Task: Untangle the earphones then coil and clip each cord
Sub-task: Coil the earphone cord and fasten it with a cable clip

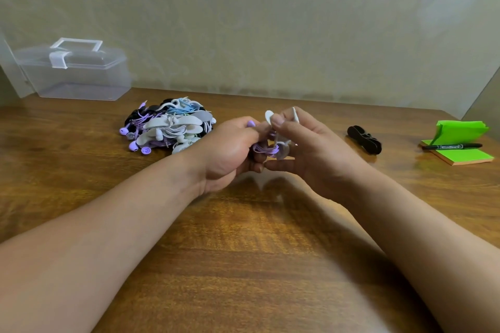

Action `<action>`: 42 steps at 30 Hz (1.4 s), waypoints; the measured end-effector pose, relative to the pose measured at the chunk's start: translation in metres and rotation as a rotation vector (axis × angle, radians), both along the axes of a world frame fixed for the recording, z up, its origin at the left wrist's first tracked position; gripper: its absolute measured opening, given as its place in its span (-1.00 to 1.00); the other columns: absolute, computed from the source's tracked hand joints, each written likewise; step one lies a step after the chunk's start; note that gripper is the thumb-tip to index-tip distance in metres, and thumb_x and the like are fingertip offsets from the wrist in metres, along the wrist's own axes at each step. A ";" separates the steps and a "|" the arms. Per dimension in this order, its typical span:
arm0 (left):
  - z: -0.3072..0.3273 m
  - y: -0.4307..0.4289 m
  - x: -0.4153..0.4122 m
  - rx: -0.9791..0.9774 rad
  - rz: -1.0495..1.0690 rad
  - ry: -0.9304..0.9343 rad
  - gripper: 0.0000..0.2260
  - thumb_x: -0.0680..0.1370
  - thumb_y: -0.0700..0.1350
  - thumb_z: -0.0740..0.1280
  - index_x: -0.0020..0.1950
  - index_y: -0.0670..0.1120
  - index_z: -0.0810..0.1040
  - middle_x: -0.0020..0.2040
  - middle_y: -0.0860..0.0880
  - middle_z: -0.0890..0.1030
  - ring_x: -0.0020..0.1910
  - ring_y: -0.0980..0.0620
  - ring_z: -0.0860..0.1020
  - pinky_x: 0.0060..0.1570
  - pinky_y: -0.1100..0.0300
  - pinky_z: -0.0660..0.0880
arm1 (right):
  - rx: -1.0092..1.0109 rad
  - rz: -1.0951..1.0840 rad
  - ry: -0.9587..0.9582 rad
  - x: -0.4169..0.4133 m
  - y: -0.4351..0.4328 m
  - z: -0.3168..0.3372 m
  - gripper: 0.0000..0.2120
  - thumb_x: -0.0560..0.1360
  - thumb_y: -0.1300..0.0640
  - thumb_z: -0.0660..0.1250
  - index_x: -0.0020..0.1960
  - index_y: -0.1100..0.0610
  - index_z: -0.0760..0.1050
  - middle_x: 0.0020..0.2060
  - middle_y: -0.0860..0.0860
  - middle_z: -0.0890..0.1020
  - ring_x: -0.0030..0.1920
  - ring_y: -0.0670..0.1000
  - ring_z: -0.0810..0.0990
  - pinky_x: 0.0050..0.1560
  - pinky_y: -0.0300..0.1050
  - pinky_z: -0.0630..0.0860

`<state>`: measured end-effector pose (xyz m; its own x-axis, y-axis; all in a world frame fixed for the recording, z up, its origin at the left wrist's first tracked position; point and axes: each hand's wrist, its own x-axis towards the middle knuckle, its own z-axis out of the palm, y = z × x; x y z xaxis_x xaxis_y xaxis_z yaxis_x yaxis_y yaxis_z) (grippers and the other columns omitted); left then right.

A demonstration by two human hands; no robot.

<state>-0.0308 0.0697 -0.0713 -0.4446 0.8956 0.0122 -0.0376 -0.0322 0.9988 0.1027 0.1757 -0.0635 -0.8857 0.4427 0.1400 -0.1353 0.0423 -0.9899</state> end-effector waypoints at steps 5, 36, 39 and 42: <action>-0.001 -0.002 -0.003 -0.020 -0.060 -0.028 -0.84 0.72 -0.16 0.22 0.09 -0.23 0.51 -0.08 -0.20 0.50 -0.23 -0.03 0.41 -0.36 0.17 0.41 | -0.012 -0.032 -0.002 -0.002 -0.001 -0.002 -0.92 0.63 0.21 0.33 0.03 0.12 0.42 -0.16 0.18 0.60 -0.18 0.16 0.62 -0.13 0.03 0.63; -0.002 -0.001 0.002 -0.097 0.068 0.391 -0.81 0.73 -0.05 0.21 -0.03 -0.09 0.46 -0.19 -0.13 0.53 -0.23 -0.02 0.45 -0.25 0.08 0.46 | 0.610 -0.125 -0.320 0.004 -0.001 0.004 -0.73 0.68 -0.04 0.28 0.24 0.11 0.34 0.02 0.09 0.65 0.02 0.14 0.68 0.04 0.11 0.67; 0.001 -0.004 0.001 -0.088 0.060 0.378 -0.83 0.73 -0.07 0.21 -0.02 -0.09 0.46 -0.21 -0.10 0.53 -0.23 -0.01 0.44 -0.28 0.14 0.46 | 0.669 -0.114 -0.340 0.005 -0.001 0.006 -0.73 0.67 -0.08 0.27 0.23 0.07 0.35 0.01 0.03 0.67 0.04 0.08 0.68 0.05 0.03 0.67; 0.003 -0.008 0.001 -0.097 0.011 0.329 -0.84 0.74 -0.08 0.20 0.00 -0.10 0.47 -0.25 -0.01 0.57 -0.23 0.03 0.45 -0.27 0.16 0.48 | 0.734 -0.107 -0.358 0.007 0.000 0.005 -0.75 0.64 -0.10 0.32 0.19 0.02 0.39 0.01 0.02 0.68 0.02 0.08 0.66 0.06 0.07 0.64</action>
